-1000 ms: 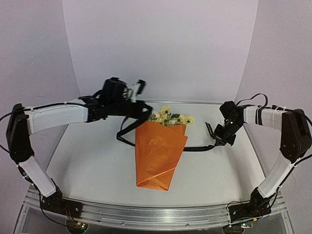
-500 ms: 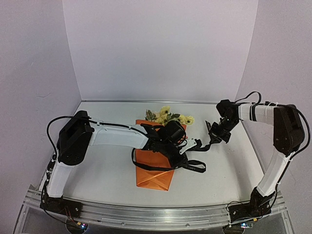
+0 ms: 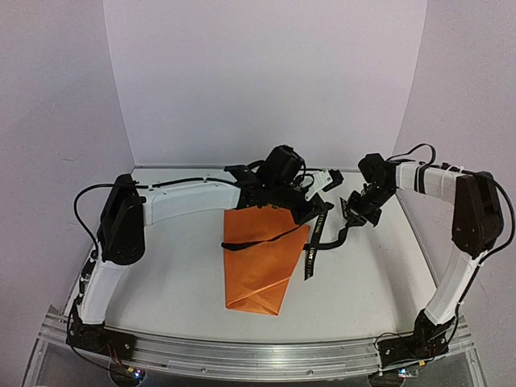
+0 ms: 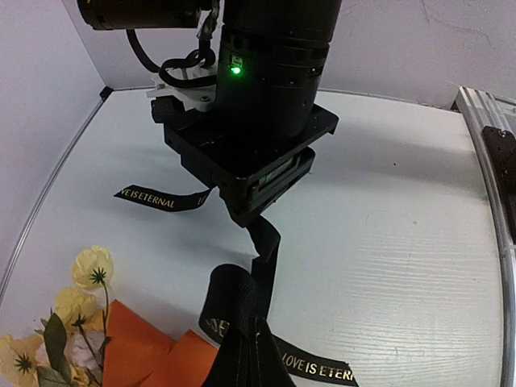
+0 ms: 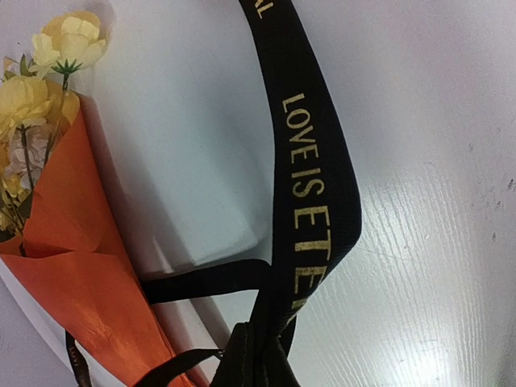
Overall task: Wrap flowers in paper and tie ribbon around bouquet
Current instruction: Place the left side of the ribbon on the folded bouquet, then place the right side of the ribbon on the folded bouquet.
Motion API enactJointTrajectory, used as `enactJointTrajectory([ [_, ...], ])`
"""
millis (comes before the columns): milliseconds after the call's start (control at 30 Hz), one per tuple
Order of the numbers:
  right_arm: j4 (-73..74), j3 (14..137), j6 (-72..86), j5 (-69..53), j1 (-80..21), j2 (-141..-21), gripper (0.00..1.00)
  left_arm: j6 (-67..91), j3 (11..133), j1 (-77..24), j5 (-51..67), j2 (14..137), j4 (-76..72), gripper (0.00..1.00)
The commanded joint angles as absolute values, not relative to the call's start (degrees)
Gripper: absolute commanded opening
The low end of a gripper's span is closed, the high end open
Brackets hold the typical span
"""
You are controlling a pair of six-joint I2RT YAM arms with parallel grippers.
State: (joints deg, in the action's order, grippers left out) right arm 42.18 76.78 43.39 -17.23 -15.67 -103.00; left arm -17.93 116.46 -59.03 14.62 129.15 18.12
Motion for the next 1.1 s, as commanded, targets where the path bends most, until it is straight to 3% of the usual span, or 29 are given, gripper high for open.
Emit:
enactJointTrajectory([
  [0,45.80,81.20,41.02,-15.74,-15.12,-103.36,0.00,-24.69,122.10,-61.00,22.87,134.90,26.93,0.00],
  [233,46.95,85.87,39.92,-15.10,-14.94,-105.78,0.00,-24.85,119.94,-62.83,26.24,137.00,27.65,0.00],
  [400,47.20,89.32,39.64,-15.60,-15.25,-107.29,0.00,-21.23,120.68,-62.12,21.47,138.13,25.96,0.05],
  [467,47.15,90.23,38.91,-15.47,-15.68,-107.20,0.00,-17.93,120.33,-61.33,19.29,137.18,23.88,0.20],
  [500,46.95,90.49,38.16,-15.30,-16.05,-107.06,0.00,-15.19,119.29,-60.40,19.38,136.26,22.17,0.36],
  [567,46.59,90.92,36.66,-14.70,-16.85,-106.25,0.00,-8.95,114.37,-58.08,20.47,132.26,17.13,0.57],
  [700,43.77,91.19,34.46,-15.29,-19.16,-104.96,0.00,3.53,98.99,-52.68,23.13,120.00,4.28,0.78],
  [833,42.62,92.99,28.88,-16.79,-25.10,-104.21,0.00,12.42,83.47,-47.61,23.18,108.73,-0.75,0.78],
  [1000,42.77,90.54,19.59,-19.33,-39.01,-101.51,0.00,24.23,63.18,-37.34,19.38,94.13,-2.97,0.70],
  [1033,44.60,89.74,16.59,-19.20,-42.10,-101.43,0.01,25.95,60.17,-35.13,19.85,92.27,-2.81,0.69],
  [1067,47.14,89.19,13.56,-18.12,-44.58,-101.74,0.09,26.70,58.19,-33.04,21.13,91.09,-2.54,0.68],
])
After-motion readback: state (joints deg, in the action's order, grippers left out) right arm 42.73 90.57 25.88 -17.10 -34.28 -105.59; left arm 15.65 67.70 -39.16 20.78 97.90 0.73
